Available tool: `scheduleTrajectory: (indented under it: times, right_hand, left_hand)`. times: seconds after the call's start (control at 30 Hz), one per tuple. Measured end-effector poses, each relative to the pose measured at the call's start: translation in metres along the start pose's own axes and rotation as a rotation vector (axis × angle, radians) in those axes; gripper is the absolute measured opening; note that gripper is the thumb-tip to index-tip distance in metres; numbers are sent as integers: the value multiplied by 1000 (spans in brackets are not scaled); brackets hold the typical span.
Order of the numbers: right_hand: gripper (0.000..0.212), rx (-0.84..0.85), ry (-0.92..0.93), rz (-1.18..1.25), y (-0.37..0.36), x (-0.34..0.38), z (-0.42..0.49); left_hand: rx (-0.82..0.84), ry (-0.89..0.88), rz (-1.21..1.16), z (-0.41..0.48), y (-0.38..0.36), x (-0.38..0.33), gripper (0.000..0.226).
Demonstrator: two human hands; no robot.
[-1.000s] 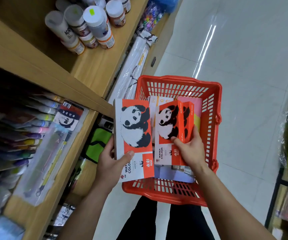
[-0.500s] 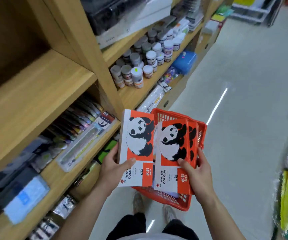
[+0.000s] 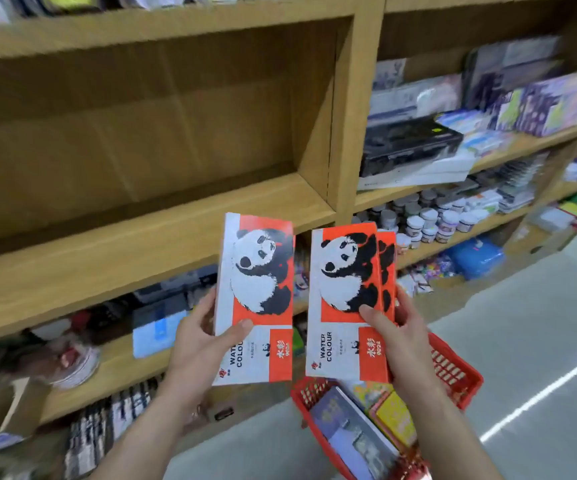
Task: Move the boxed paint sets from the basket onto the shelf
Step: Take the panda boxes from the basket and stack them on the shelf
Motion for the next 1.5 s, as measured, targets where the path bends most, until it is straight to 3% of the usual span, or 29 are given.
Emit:
scheduleTrajectory:
  times: [0.27, 0.37, 0.53, 0.73, 0.9, 1.0, 1.1, 1.23, 1.27, 1.4, 1.5]
  right_hand:
    - [43, 148, -34, -8, -125, 59, 82]
    - [40, 186, -101, -55, -170, 63, 123]
    - [50, 154, -165, -179, -221, 55, 179]
    - [71, 104, -310, -325, -220, 41, 215]
    - [47, 155, -208, -627, -212, 48, 219]
    - [52, 139, -61, -741, -206, 53, 213]
    - [51, 73, 84, -637, -198, 52, 188]
    - [19, 120, 140, -404, -191, 39, 158]
    - [24, 140, 120, -357, -188, 35, 156]
    - [89, 233, 47, -181, -181, 29, 156]
    - [112, 272, 7, -87, -183, 32, 151]
  left_hand:
    - [-156, -58, -77, 23, 87, -34, 50]
    - [-217, -48, -94, 35, 118, -35, 53]
    - [-200, -25, -132, 60, 159, -36, 54]
    - [-153, 16, -148, 99, 181, -31, 51]
    - [-111, 70, -210, 127, 169, -35, 38]
    - [-93, 64, -262, 145, 149, -50, 38]
    - [-81, 49, -304, 162, 121, -74, 39]
    - [-42, 65, -333, 187, 84, -114, 35]
    - [-39, 91, -348, 193, 77, -123, 31]
    - [-20, 203, -412, 210, 45, -137, 23]
    - [-48, 219, -285, 212, 23, -122, 19]
Point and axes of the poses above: each hand's wrist, its own z-axis towards the middle knuckle, its own y-axis out of the back of the hand, x = y × z, the point moved 3 cm from there along z, towards the middle knuckle, and after that the axes turned 1 degree about x, right-handed, at the moved point
